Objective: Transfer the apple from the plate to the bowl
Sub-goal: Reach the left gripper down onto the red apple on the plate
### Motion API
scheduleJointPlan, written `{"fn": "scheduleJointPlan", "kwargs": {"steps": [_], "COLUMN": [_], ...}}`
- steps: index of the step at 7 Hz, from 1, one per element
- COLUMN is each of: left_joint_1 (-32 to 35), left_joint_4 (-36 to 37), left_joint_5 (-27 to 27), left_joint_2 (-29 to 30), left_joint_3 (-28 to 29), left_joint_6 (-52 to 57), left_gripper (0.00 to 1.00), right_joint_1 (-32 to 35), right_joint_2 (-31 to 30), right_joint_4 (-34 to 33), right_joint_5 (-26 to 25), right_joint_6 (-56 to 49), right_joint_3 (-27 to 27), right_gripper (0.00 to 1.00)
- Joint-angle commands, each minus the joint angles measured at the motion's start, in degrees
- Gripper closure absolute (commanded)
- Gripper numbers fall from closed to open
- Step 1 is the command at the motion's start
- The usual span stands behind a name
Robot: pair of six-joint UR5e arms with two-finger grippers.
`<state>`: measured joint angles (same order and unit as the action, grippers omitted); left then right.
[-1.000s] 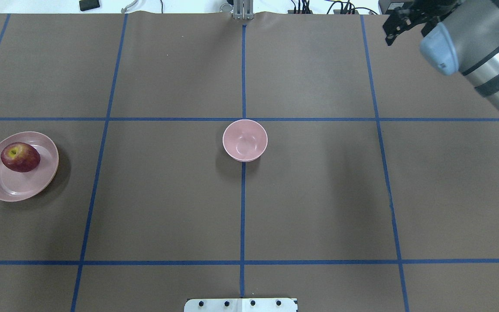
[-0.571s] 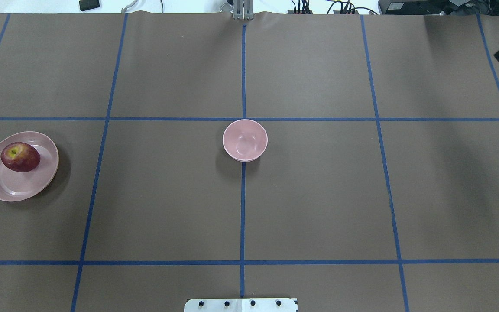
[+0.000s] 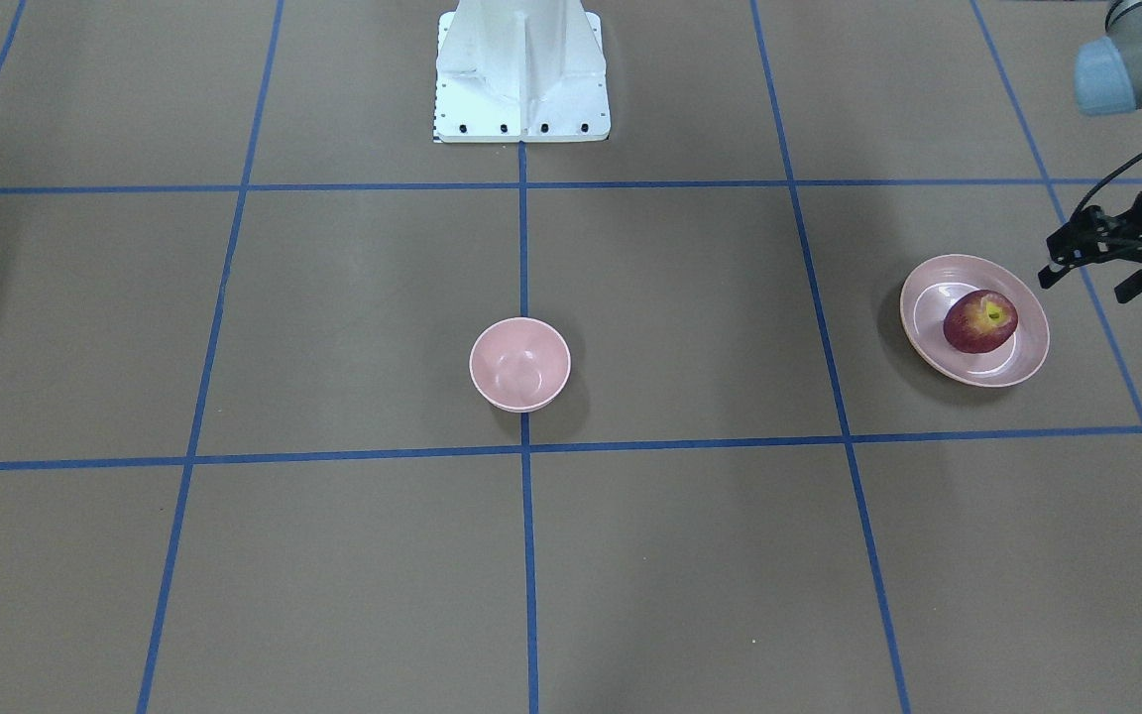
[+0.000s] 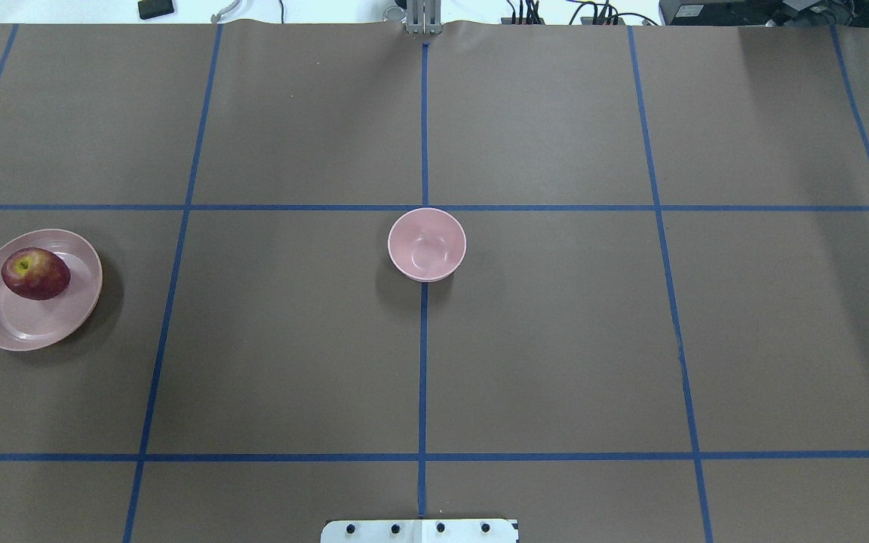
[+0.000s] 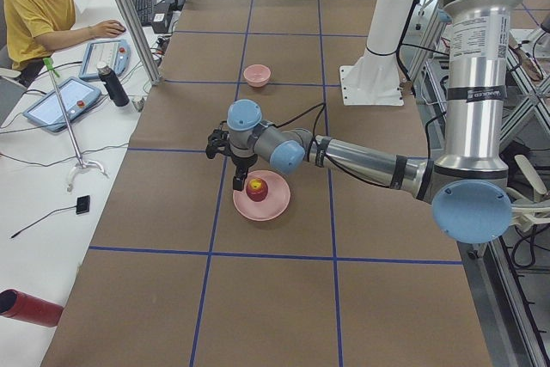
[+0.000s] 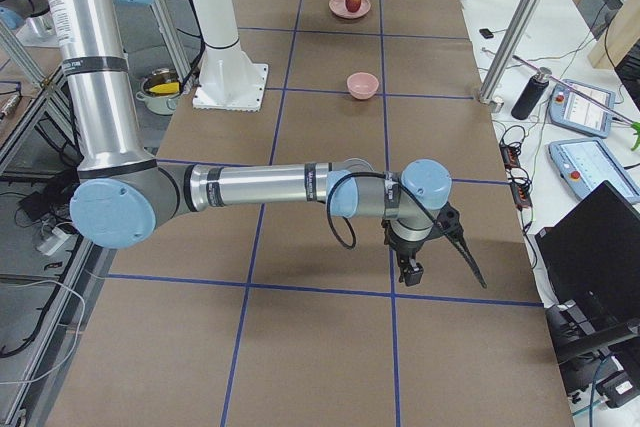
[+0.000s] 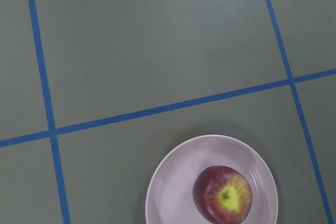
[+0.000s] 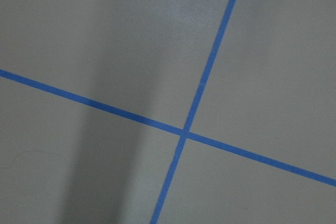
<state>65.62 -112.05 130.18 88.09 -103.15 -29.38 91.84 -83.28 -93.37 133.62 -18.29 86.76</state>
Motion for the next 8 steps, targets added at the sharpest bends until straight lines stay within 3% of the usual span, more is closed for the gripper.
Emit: {"fn": "scheduleJointPlan", "kwargs": {"steps": [1,4,8], "left_joint_1": [-7.4,-9.1,-11.6], "left_joint_4": [-3.3,-12.3,-12.8], "left_joint_5": [-5.1,-7.0,-7.0], "left_joint_2": [-0.2,0.4,1.2], "left_joint_3": [1.3,9.6,12.2], "left_joint_6": [-4.9,-4.6,-4.8], "left_gripper": [0.02,0.02,0.02], "right_joint_1": [0.3,0.3,0.3], "right_joint_2": [-0.8,-0.8,-0.8], "right_joint_4": [0.4,0.4,0.4], "right_joint_5": [0.0,-0.1,-0.1], "right_joint_6": [0.1,0.4,0.3], "right_joint_3": [0.1,-0.1,-0.4], "right_gripper": [0.00,0.00,0.00]}}
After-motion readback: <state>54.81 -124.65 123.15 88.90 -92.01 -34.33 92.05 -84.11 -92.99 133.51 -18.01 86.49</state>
